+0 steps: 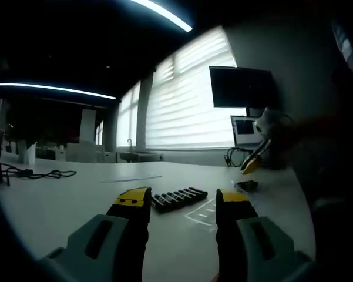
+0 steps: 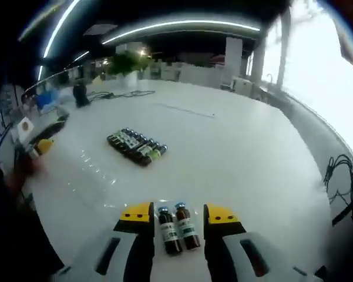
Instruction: Grip medicine bottles put into box
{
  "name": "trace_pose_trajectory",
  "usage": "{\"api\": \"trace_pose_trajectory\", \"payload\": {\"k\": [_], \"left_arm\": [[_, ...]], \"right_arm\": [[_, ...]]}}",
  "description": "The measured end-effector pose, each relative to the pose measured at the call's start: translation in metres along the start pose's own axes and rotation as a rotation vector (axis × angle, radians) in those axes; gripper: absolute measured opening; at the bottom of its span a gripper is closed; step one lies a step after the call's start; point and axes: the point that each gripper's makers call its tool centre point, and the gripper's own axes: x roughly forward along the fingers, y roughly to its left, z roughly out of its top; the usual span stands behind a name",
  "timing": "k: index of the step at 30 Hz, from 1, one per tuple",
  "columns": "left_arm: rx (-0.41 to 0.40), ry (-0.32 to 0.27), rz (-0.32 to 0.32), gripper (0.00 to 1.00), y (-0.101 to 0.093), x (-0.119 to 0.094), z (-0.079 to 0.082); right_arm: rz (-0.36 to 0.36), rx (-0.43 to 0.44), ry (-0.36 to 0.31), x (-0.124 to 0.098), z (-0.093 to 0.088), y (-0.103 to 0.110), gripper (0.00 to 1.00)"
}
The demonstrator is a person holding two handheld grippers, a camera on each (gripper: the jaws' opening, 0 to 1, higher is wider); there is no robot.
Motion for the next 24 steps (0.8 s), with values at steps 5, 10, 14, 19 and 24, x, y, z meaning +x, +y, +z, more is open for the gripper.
{"api": "trace_pose_trajectory", "payload": {"k": [5, 10, 14, 19, 24], "left_arm": [[0.006, 0.008, 0.003, 0.37, 0.0, 0.0, -0.002], [0.008, 0.014, 0.008, 0.37, 0.001, 0.001, -0.003], [0.007, 0.016, 0.012, 0.37, 0.003, 0.001, -0.003], [0.003, 0.016, 0.007, 0.37, 0.002, 0.001, -0.003], [0.0, 0.014, 0.004, 0.37, 0.002, 0.001, -0.003]], "right_arm": [[0.128, -0.119, 0.158, 0.013, -0.012, 0.005, 0.38], [0.162, -0.147, 0.277, 0.024, -0.025, 0.0, 0.36], [0.195, -0.16, 0.319, 0.026, -0.031, 0.005, 0.34], [0.172, -0.168, 0.328, 0.028, -0.032, 0.006, 0.29], [0.099, -0.029, 0.365, 0.025, -0.036, 0.0, 0.29]]}}
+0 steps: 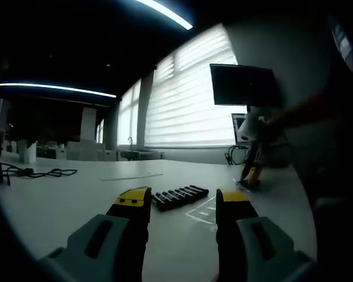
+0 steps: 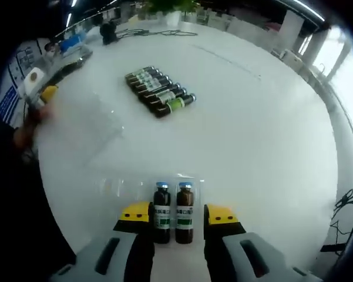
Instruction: Grip medicine bottles put into box
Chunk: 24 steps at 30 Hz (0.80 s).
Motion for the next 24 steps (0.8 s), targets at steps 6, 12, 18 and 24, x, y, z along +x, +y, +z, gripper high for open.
{"api": "trace_pose_trajectory", "payload": {"k": [6, 12, 18, 24], "left_arm": [[0.0, -0.005, 0.001, 0.37, 0.0, -0.001, 0.001], [0.001, -0.004, -0.007, 0.37, -0.001, 0.0, 0.001], [-0.008, -0.017, -0.023, 0.37, -0.005, -0.001, 0.004], [-0.024, -0.037, -0.024, 0.37, -0.004, -0.004, 0.008]], "right_arm": [[-0.116, 0.25, 0.052, -0.004, -0.011, -0.014, 0.28], [-0.15, 0.456, 0.05, -0.004, -0.015, -0.021, 0.28], [-0.135, 0.53, 0.053, -0.007, -0.017, -0.017, 0.27], [-0.132, 0.543, 0.035, -0.008, -0.016, -0.009, 0.27]]}}
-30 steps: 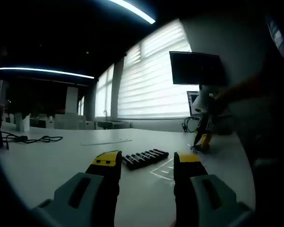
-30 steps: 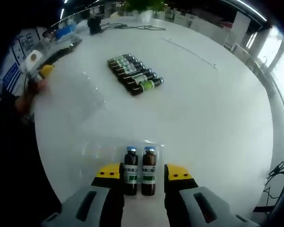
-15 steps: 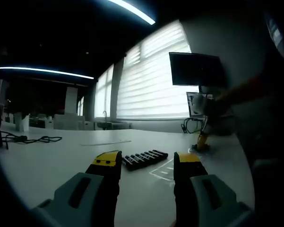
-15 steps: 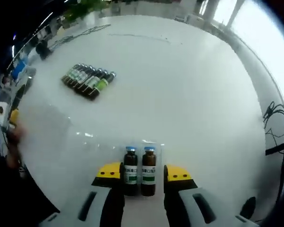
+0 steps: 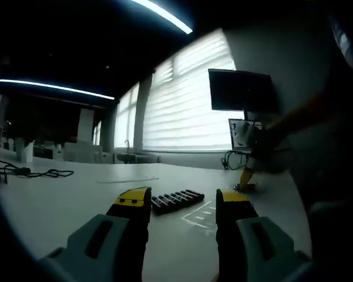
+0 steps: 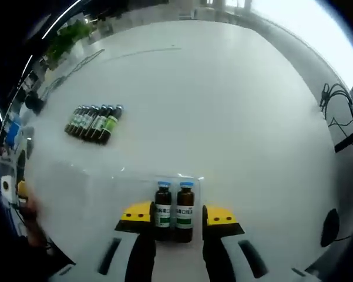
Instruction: Grip medicine bottles put into box
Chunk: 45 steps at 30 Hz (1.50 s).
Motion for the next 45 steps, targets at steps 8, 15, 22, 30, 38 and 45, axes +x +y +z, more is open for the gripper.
{"api": "trace_pose_trajectory", "payload": {"k": [8, 15, 22, 30, 38, 45], "left_arm": [[-0.012, -0.019, 0.008, 0.37, 0.002, -0.002, 0.004], [-0.009, -0.01, 0.009, 0.37, 0.002, -0.001, 0.002], [0.002, 0.014, 0.016, 0.37, 0.003, 0.001, -0.004], [0.008, 0.035, 0.028, 0.37, 0.005, 0.004, -0.008], [0.006, 0.055, 0.036, 0.37, 0.007, 0.005, -0.013], [0.006, 0.067, 0.043, 0.37, 0.01, 0.006, -0.016]], "right_arm": [[0.023, -0.027, -0.059, -0.015, 0.009, -0.001, 0.26], [0.08, -0.284, -0.269, -0.036, 0.042, 0.015, 0.31], [0.168, -0.594, -0.362, -0.033, 0.066, 0.052, 0.36], [0.28, -0.792, -0.391, -0.023, 0.088, 0.079, 0.39], [0.423, -0.951, -0.41, -0.019, 0.11, 0.108, 0.44], [0.475, -1.077, -0.392, 0.004, 0.124, 0.12, 0.44]]}}
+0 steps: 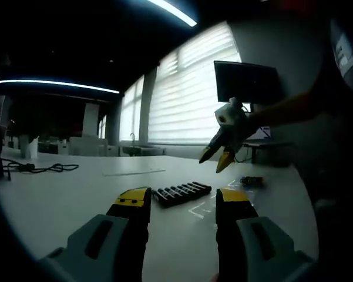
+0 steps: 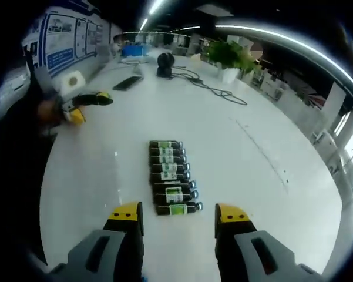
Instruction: Grip medicine bottles put into box
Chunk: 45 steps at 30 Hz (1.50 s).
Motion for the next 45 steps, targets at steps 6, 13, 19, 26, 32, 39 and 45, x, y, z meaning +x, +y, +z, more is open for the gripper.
{"api": "trace_pose_trajectory", "payload": {"k": [6, 13, 19, 26, 32, 39, 45], "left_arm": [[-0.009, 0.008, 0.004, 0.37, 0.002, 0.001, -0.002], [-0.024, 0.018, 0.006, 0.37, 0.004, 0.002, -0.004], [-0.03, 0.024, 0.006, 0.37, 0.004, 0.003, -0.006], [-0.039, 0.025, 0.006, 0.37, 0.004, 0.003, -0.006], [-0.044, 0.023, 0.008, 0.37, 0.005, 0.003, -0.006], [-0.044, 0.022, 0.007, 0.37, 0.004, 0.003, -0.006], [-0.043, 0.022, 0.008, 0.37, 0.004, 0.003, -0.006]], "right_arm": [[0.075, 0.002, 0.006, 0.022, -0.007, 0.003, 0.53], [0.104, -0.033, 0.02, 0.034, -0.017, 0.0, 0.55], [0.129, -0.019, 0.029, 0.043, -0.024, 0.001, 0.54], [0.139, 0.016, 0.01, 0.049, -0.027, -0.002, 0.51], [0.155, -0.008, 0.028, 0.052, -0.03, 0.005, 0.49], [0.156, 0.01, 0.019, 0.053, -0.029, 0.006, 0.45], [0.151, 0.04, 0.004, 0.055, -0.029, 0.006, 0.42]]}}
